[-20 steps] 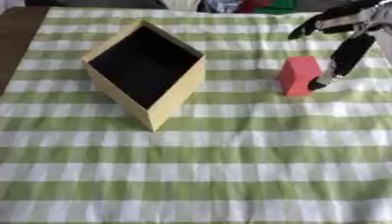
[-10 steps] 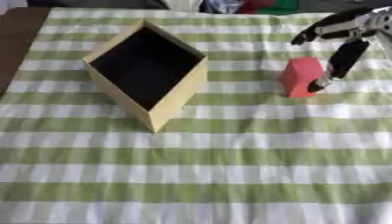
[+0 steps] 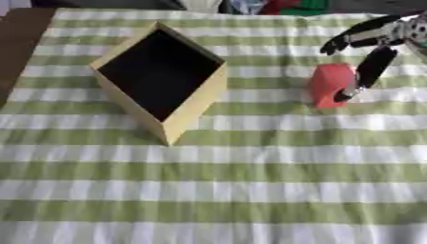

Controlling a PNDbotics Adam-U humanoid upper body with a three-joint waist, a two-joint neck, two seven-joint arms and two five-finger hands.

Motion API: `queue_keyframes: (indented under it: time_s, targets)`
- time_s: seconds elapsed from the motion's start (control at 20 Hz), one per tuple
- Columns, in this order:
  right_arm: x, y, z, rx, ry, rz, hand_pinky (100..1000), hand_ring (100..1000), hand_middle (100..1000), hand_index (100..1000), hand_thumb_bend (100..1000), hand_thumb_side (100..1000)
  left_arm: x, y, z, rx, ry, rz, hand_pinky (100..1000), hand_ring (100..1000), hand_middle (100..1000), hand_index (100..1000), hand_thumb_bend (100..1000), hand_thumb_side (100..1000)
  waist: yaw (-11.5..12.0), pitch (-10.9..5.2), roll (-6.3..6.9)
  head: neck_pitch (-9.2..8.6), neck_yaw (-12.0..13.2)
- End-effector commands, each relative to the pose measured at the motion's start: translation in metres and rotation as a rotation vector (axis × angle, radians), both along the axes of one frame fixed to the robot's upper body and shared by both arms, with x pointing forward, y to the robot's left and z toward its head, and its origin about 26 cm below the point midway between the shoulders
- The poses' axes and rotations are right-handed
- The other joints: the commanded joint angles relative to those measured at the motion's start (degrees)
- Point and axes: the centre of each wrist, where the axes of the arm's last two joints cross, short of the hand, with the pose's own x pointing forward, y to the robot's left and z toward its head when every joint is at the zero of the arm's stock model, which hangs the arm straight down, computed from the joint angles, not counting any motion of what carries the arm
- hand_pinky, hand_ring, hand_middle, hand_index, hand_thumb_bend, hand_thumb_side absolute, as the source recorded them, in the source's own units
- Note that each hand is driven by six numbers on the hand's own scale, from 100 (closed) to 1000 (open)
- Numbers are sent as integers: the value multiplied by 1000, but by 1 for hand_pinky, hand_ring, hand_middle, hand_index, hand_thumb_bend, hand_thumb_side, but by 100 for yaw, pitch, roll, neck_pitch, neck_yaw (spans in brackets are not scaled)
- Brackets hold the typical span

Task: Pick up objects on the table and place them in the box.

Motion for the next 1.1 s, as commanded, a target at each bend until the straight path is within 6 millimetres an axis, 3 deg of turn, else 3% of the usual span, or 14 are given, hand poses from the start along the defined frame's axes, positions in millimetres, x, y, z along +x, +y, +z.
queue_keyframes:
  time_s: [0.05,0.3,0.45,0.7,0.85,1.1]
  targets:
    - [-1,-4,14,-9,-33,-3,990,1000,902,1000,540,273,-2,0,8,13,-26,-7,1000,475,493,740,100,134,2,-99,5,-54,8]
    - [0,-3,11,-11,-43,-4,964,997,859,971,477,213,-2,0,7,9,-23,-8,1000,475,493,740,100,134,12,-92,5,-67,11]
    - [2,-3,9,-9,-53,-8,948,985,816,904,416,100,-2,0,8,7,-23,-10,1000,475,492,739,100,132,13,-97,2,-75,13]
    - [3,-2,5,-4,-59,-23,920,965,770,844,384,100,-2,0,7,5,-21,-10,1000,475,492,739,100,133,17,-113,2,-84,15]
    - [4,-1,5,2,-62,-25,907,957,755,813,299,100,-2,0,7,4,-20,-9,1000,475,492,739,100,132,10,-120,-3,-80,13]
    - [4,0,4,12,-72,-29,897,950,740,801,252,100,-2,0,7,4,-22,-9,1000,476,493,739,100,131,3,-133,-9,-92,15]
